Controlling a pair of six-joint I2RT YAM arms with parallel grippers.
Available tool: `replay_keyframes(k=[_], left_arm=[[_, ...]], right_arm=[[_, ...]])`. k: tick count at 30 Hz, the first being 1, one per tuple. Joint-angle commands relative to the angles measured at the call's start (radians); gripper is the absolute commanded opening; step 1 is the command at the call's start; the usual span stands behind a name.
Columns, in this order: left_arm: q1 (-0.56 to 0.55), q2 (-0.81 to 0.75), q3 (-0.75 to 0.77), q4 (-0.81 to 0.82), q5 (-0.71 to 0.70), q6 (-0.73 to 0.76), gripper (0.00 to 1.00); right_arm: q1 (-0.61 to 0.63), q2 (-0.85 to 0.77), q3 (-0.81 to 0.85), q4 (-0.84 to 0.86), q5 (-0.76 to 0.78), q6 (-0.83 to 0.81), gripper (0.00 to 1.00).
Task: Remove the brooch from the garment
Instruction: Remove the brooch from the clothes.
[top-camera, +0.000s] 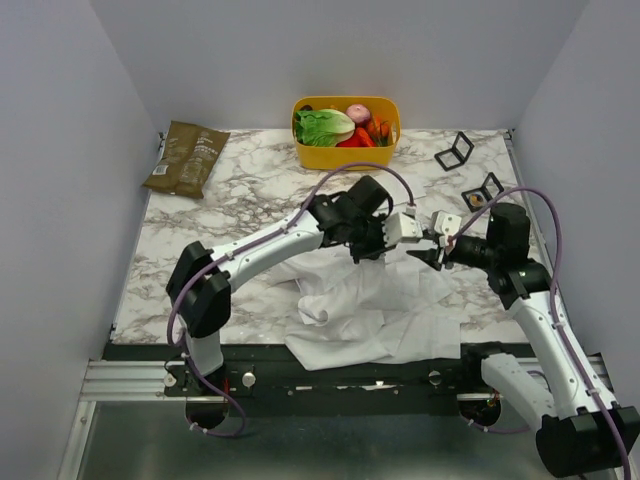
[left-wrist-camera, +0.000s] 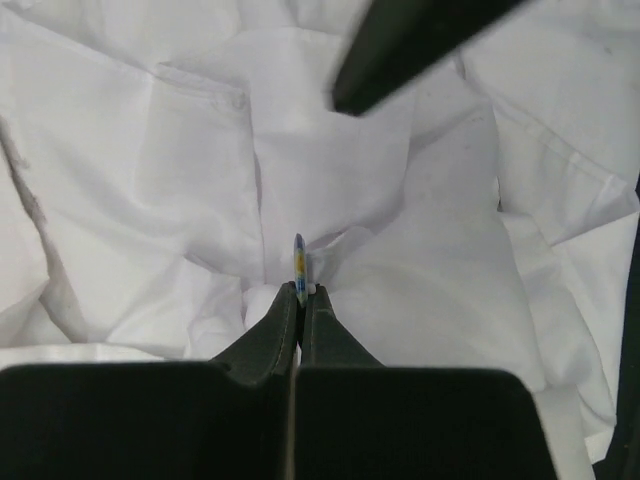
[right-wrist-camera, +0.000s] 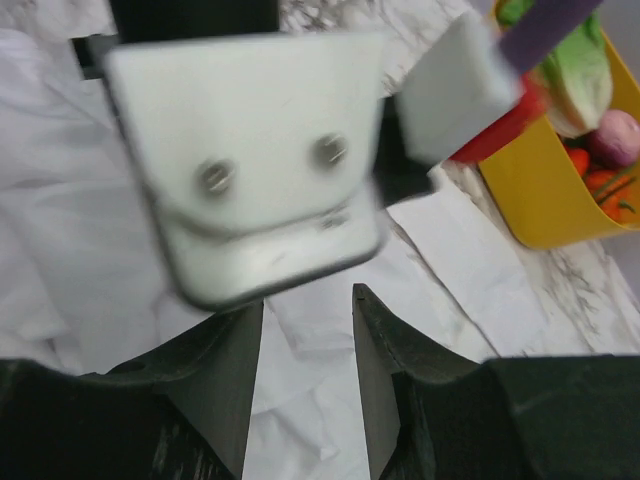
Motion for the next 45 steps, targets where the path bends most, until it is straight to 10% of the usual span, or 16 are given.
replay_keyframes(k=[1,21,45], left_arm=[[0.077,-0.120,0.076,-0.041,0.179,-0.082,0.00],[0.101,-0.221,-0.019,0.048,0.305,-0.175,0.00],[0.092,-0.212,-0.031,0.080,0.328,-0.190,0.00]], right_arm=[[0.002,0.052,0.073,-0.066,-0.232,0.056,0.48],[0.085,0.225,0.170,0.173,-0.320,0.393,0.44],[0.123,0.309,0.177,0.121,-0.220,0.341,0.29]])
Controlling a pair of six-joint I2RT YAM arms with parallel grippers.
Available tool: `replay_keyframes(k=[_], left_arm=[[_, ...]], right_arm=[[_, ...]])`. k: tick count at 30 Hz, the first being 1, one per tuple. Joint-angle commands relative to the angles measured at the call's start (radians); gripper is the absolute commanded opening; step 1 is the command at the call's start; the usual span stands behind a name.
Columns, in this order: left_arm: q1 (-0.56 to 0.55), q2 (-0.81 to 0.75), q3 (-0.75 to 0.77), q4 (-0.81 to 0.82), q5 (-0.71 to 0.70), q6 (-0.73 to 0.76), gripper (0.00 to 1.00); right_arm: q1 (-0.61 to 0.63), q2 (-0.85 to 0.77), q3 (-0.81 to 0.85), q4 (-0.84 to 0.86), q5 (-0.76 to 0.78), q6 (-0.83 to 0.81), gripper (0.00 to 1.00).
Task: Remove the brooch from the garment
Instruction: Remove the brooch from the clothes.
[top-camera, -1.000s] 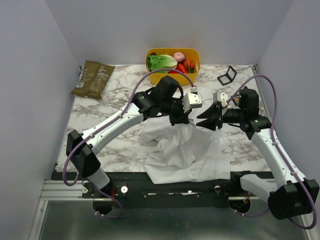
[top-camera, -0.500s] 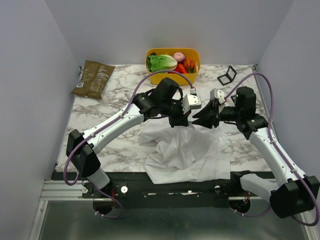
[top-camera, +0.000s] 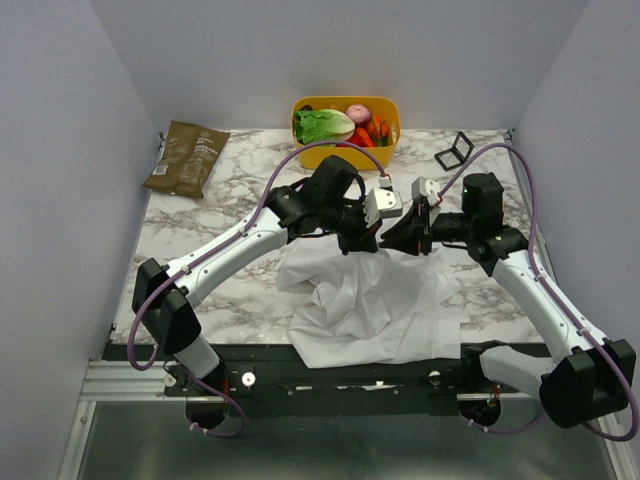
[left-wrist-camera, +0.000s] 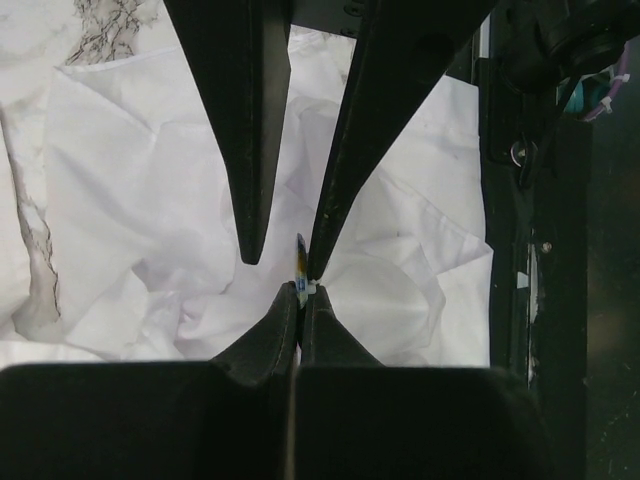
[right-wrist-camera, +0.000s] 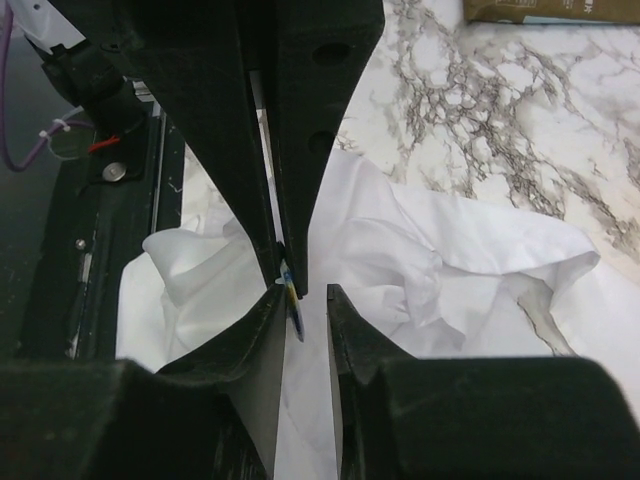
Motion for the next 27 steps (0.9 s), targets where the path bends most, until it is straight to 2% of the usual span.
replay_keyframes(k=[1,4,6,9,11,12,13,16,18,19,21,22,27], left_arm=[[-0.014,-0.008,0.014,0.022,0.047,-0.013,0.00],[-0.017,0.000,0.027,0.017,0.048,-0.014,0.00],[-0.020,0.004,0.037,0.013,0.047,-0.013,0.00],[-0.023,0.006,0.042,0.013,0.036,-0.013,0.00],[-0.026,0.004,0.041,0.010,0.033,-0.011,0.00],[-0.025,0.003,0.042,0.010,0.031,-0.011,0.00],[-0.026,0.001,0.041,0.008,0.025,-0.011,0.00],[-0.028,-0.005,0.039,0.007,0.009,-0.011,0.00],[-0.029,-0.008,0.039,0.005,-0.001,-0.013,0.09],[-0.029,-0.009,0.041,0.004,-0.005,-0.013,0.21],[-0.029,-0.014,0.037,0.004,-0.016,-0.011,0.33],[-0.029,-0.015,0.037,0.005,-0.018,-0.011,0.43],[-0.029,-0.025,0.034,0.016,-0.051,-0.020,0.58]], right_arm=[[0.004,0.015,0.015,-0.021,0.040,-0.033,0.29],[0.003,0.013,0.021,-0.051,0.028,-0.054,0.28],[0.003,0.012,0.019,-0.059,0.027,-0.061,0.22],[0.004,0.004,0.016,-0.065,0.040,-0.068,0.19],[0.004,0.007,0.019,-0.079,0.040,-0.079,0.14],[0.004,0.008,0.022,-0.085,0.040,-0.084,0.05],[0.006,0.008,0.025,-0.087,0.043,-0.082,0.01],[0.004,-0.002,0.028,-0.084,0.055,-0.081,0.01],[0.004,-0.010,0.028,-0.076,0.063,-0.076,0.01],[0.004,-0.018,0.024,-0.071,0.072,-0.073,0.01],[0.004,-0.022,0.018,-0.062,0.077,-0.071,0.01],[0.006,-0.025,0.013,-0.059,0.083,-0.070,0.01],[0.004,-0.044,0.005,-0.050,0.098,-0.064,0.01]])
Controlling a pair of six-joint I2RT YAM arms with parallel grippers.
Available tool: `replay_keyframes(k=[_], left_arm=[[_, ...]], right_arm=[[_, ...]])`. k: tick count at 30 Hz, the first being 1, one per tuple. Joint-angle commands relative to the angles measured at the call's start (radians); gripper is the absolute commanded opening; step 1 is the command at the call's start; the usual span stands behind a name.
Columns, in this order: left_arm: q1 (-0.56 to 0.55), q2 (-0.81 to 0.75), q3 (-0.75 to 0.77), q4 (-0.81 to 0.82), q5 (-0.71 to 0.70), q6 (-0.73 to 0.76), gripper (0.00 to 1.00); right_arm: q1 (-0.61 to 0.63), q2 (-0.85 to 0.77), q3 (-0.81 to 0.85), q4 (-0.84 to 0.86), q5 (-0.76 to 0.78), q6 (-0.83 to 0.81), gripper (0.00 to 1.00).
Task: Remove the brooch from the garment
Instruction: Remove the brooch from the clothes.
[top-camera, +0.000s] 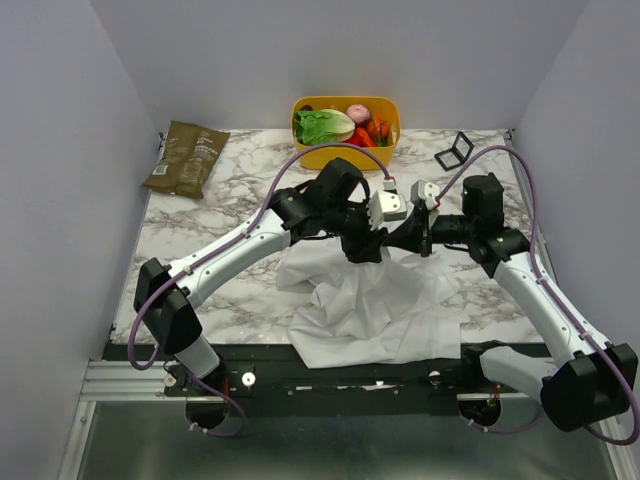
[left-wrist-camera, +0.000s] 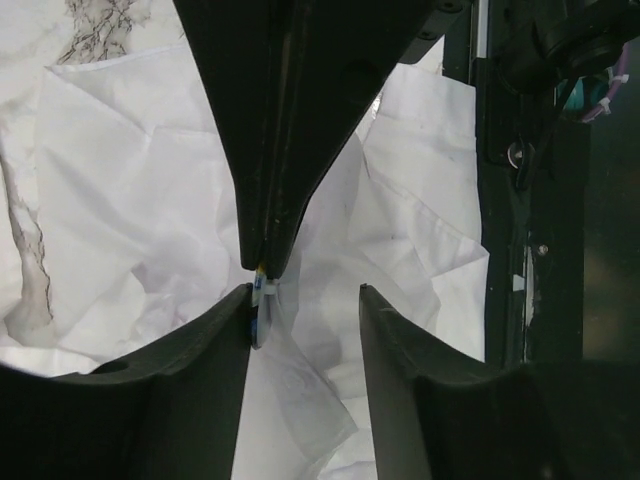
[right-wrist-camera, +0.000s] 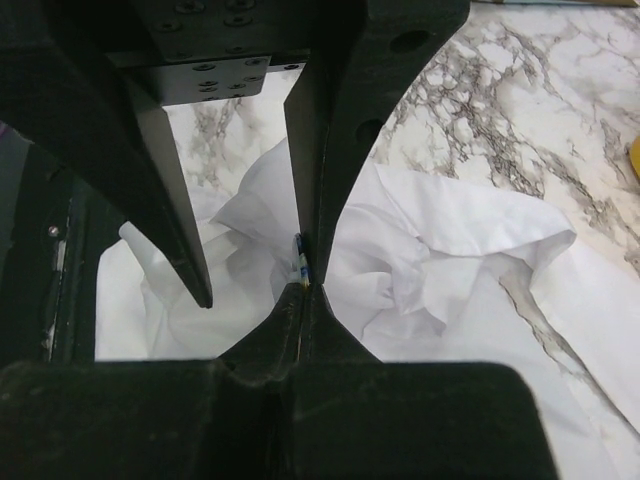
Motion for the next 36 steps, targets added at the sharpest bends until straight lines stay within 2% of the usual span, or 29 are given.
replay_keyframes(k=[1,6,10,13,25,31,36], left_arm=[[-0.009,-0.030,0.025,0.022,-0.028,-0.011,0.59],[-0.007,-0.032,0.016,0.031,-0.039,-0.016,0.62],[-0.007,-0.032,0.010,0.034,-0.053,-0.016,0.73],[-0.007,-0.033,0.011,0.035,-0.061,-0.016,0.79],[-0.007,-0.040,0.031,0.017,-0.078,0.007,0.86],[-0.007,-0.024,0.045,0.005,-0.075,0.009,0.94],[-0.007,-0.030,0.042,0.008,-0.091,0.013,0.95]], right_arm=[[0.000,-0.028,0.002,0.011,0.048,0.001,0.01],[0.000,-0.037,-0.003,0.016,0.048,0.005,0.01],[0.000,-0.039,-0.004,0.017,0.053,0.005,0.01],[0.000,-0.037,-0.004,0.016,0.053,0.005,0.01],[0.000,-0.045,-0.013,0.014,0.056,-0.001,0.01],[-0.001,-0.047,-0.020,0.010,0.052,-0.008,0.01],[-0.001,-0.048,-0.017,0.004,0.042,-0.007,0.01]])
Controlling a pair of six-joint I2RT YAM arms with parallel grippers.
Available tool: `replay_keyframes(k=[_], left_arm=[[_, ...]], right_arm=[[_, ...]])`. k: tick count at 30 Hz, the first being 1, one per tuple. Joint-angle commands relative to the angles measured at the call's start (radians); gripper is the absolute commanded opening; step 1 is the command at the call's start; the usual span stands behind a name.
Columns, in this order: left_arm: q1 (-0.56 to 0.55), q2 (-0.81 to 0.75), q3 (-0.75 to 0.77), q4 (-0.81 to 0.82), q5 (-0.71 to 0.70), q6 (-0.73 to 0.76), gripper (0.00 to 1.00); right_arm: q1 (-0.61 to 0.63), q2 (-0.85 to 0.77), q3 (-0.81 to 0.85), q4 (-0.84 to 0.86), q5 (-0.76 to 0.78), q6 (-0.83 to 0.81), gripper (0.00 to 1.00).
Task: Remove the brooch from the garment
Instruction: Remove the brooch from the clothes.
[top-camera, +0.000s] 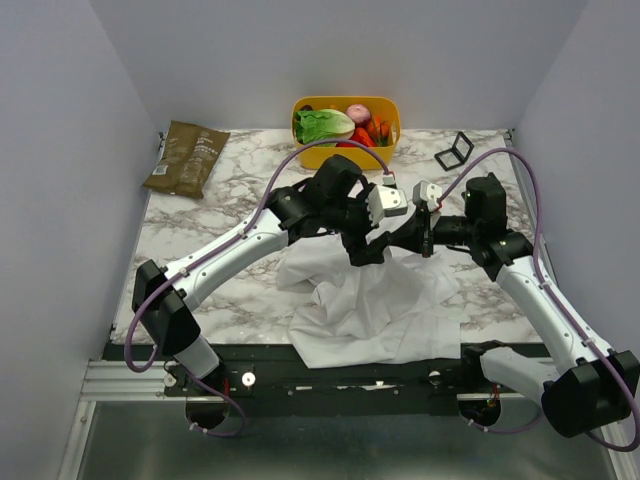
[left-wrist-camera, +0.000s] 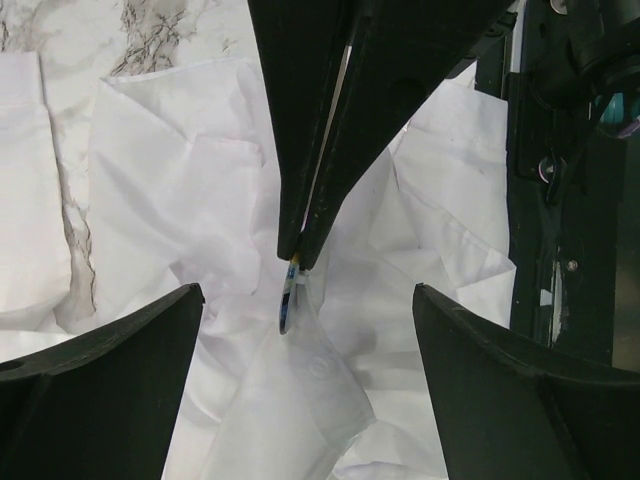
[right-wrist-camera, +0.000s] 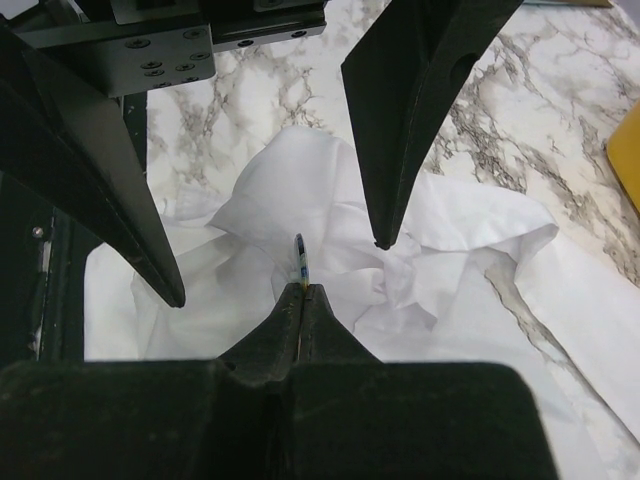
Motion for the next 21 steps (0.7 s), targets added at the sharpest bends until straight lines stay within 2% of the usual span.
replay_keyframes(k=[1,8,15,21], left_arm=[[-0.003,-0.022,0.025,-0.012,-0.028,0.014,0.95],[-0.003,-0.059,0.051,-0.082,0.020,0.080,0.99],[0.003,-0.094,0.014,-0.053,-0.037,0.085,0.99],[0.003,-0.075,-0.032,0.044,-0.186,0.036,0.99]], right_arm=[[-0.001,-0.015,-0.007,0.004,0.000,-0.007,0.01],[-0.003,-0.014,-0.007,-0.001,0.013,-0.009,0.01],[-0.001,-0.011,-0.006,0.002,0.016,-0.001,0.01],[-0.003,0.002,-0.001,-0.012,-0.030,0.011,0.01]])
